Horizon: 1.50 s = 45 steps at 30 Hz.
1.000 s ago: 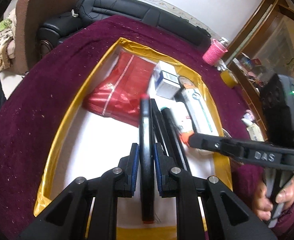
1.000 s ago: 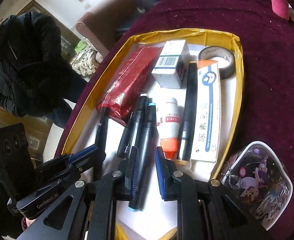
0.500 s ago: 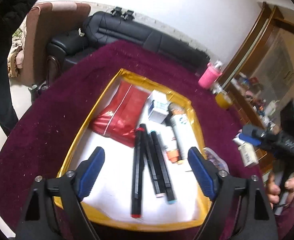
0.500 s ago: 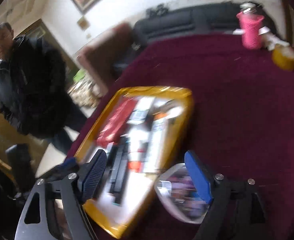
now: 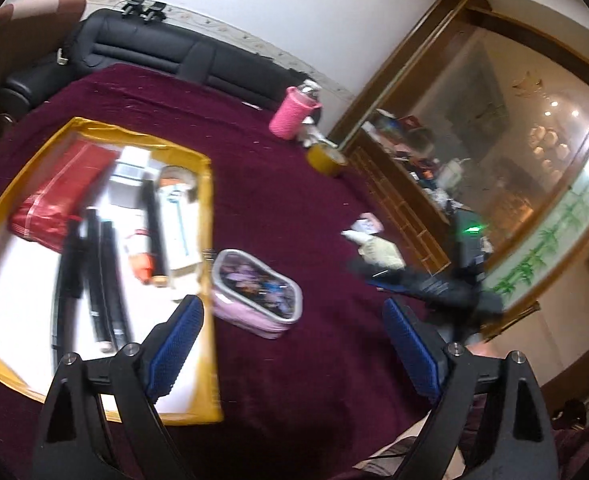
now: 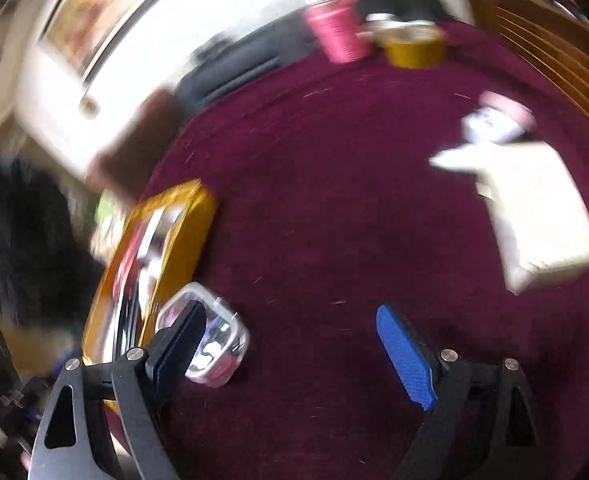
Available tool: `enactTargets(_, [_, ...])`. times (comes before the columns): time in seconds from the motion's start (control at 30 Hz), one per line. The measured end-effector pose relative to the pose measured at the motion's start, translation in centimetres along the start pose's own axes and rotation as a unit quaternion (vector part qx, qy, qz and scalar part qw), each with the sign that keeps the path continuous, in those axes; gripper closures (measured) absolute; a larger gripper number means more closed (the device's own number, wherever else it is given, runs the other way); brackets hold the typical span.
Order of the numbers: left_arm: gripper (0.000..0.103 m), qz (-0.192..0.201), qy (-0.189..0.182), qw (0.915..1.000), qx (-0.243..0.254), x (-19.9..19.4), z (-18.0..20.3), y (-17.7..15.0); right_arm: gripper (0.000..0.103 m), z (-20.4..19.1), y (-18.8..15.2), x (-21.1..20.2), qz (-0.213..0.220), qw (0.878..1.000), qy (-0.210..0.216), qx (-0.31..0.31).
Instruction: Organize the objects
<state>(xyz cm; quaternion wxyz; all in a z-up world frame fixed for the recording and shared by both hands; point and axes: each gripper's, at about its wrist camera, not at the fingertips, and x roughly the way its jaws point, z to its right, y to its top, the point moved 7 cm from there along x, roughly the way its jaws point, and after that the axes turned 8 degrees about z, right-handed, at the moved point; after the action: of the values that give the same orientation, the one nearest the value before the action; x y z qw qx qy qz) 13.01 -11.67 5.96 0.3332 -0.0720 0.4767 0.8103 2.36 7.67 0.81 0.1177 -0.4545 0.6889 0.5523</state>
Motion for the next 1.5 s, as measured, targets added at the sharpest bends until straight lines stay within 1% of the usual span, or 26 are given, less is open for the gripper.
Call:
enactTargets(0.03, [0.013,0.002,0.002,1.0000,0.002,-0.1,0.1,0.0,0.012,-1.8,-0.3,0.8,-0.010,0.999,0.003,-0.047])
enactTargets(0.07, [0.013,0.005,0.007,0.9999,0.007,-0.5,0.1,-0.1,0.012,-3.9,-0.7,1.6,-0.019,0.995,0.010,-0.102])
enactTargets(0.13, [0.013,0.012,0.023,0.9995,0.017,-1.2,0.1,-0.2,0.010,-6.5,-1.4,2.6,-0.020,0.984,0.011,-0.177])
enactTargets(0.2, [0.013,0.019,0.031,0.9992,0.017,-1.9,0.0,-0.2,0.008,-8.9,-1.8,4.0,-0.019,0.971,0.013,-0.237])
enactTargets(0.27, [0.013,0.024,0.035,0.9990,0.012,-2.3,-0.3,-0.1,0.007,-10.1,-2.3,5.2,-0.029,0.964,0.022,-0.265])
enactTargets(0.33, [0.013,0.025,0.039,0.9989,0.009,-2.4,-0.5,-0.1,0.007,-11.2,-2.7,6.6,-0.035,0.954,0.011,-0.296])
enactTargets(0.37, [0.013,0.025,0.041,0.9988,0.008,-2.4,-0.7,-0.1,0.007,-11.4,-2.9,7.3,-0.035,0.950,0.000,-0.310])
enactTargets(0.4, [0.013,0.024,0.045,0.9987,0.008,-2.3,-0.7,0.0,0.008,-11.1,-2.9,7.8,-0.032,0.945,-0.028,-0.324])
enactTargets(0.43, [0.013,0.024,0.047,0.9986,0.009,-2.2,-0.8,0.0,0.011,-10.4,-2.9,8.4,-0.034,0.943,-0.057,-0.325])
enactTargets(0.47, [0.013,0.023,0.046,0.9986,0.010,-2.1,-0.7,0.1,0.016,-9.7,-2.6,8.4,-0.037,0.947,-0.064,-0.312])
enactTargets(0.5, [0.013,0.022,0.044,0.9987,0.011,-2.0,-0.6,0.1,0.031,-8.8,-2.3,8.2,-0.043,0.956,-0.055,-0.285])
enactTargets(0.53, [0.013,0.020,0.043,0.9988,0.013,-1.8,-0.5,0.0,0.038,-7.4,-1.8,7.9,-0.053,0.964,-0.052,-0.254])
enactTargets(0.57, [0.013,0.017,0.041,0.9989,0.015,-1.5,-0.3,0.0,0.039,-6.3,-1.4,7.5,-0.054,0.970,-0.062,-0.231])
enactTargets(0.6, [0.013,0.014,0.039,0.9990,0.017,-1.4,-0.2,-0.1,0.039,-4.2,-0.8,6.7,-0.050,0.974,-0.085,-0.203])
enactTargets(0.67, [0.013,0.004,0.029,0.9994,0.019,-0.5,0.2,-0.3,0.035,-1.3,-0.7,5.6,-0.056,0.979,-0.106,-0.163])
enactTargets(0.73, [0.013,-0.007,0.024,0.9995,0.021,0.6,0.7,-0.5,0.035,0.6,-1.0,4.1,-0.059,0.986,-0.086,-0.130])
enactTargets(0.8, [0.013,-0.018,0.018,0.9994,0.024,1.7,1.3,-0.6,0.035,1.9,-1.1,1.9,-0.051,0.993,-0.046,-0.096])
enactTargets(0.87, [0.013,-0.029,0.014,0.9990,0.032,3.2,2.1,-0.7,0.031,3.5,-0.6,-0.8,-0.021,0.997,-0.032,-0.064])
enactTargets(0.9, [0.013,-0.035,0.012,0.9986,0.037,3.9,2.6,-0.8,0.025,5.2,0.1,-2.7,0.006,0.998,-0.040,-0.044])
enactTargets(0.93, [0.013,-0.040,0.009,0.9983,0.041,4.6,3.1,-0.8,0.017,6.0,0.4,-4.0,0.023,0.998,-0.048,-0.034])
enactTargets(1.0, [0.013,-0.050,0.005,0.9977,0.045,6.0,4.0,-1.0,0.013,9.1,1.5,-6.9,0.072,0.994,-0.086,-0.004])
enactTargets(1.07, [0.013,-0.061,0.001,0.9972,0.043,7.3,4.7,-1.2,0.011,12.4,2.5,-8.9,0.097,0.987,-0.127,0.019])
enactTargets(1.1, [0.013,-0.064,-0.002,0.9971,0.041,7.8,5.1,-1.4,0.011,13.9,2.8,-9.5,0.099,0.984,-0.145,0.033])
enactTargets(1.2, [0.013,-0.075,0.002,0.9964,0.041,9.0,5.5,-2.1,0.010,17.6,2.9,-9.7,0.090,0.980,-0.160,0.071])
enactTargets(1.33, [0.013,-0.090,0.019,0.9951,0.036,10.0,5.0,-2.8,0.010,19.8,2.2,-8.2,0.064,0.979,-0.172,0.087])
enactTargets(1.5, [0.013,-0.099,0.032,0.9943,0.024,11.1,4.7,-3.0,0.010,20.4,2.5,-6.1,0.053,0.980,-0.176,0.079])
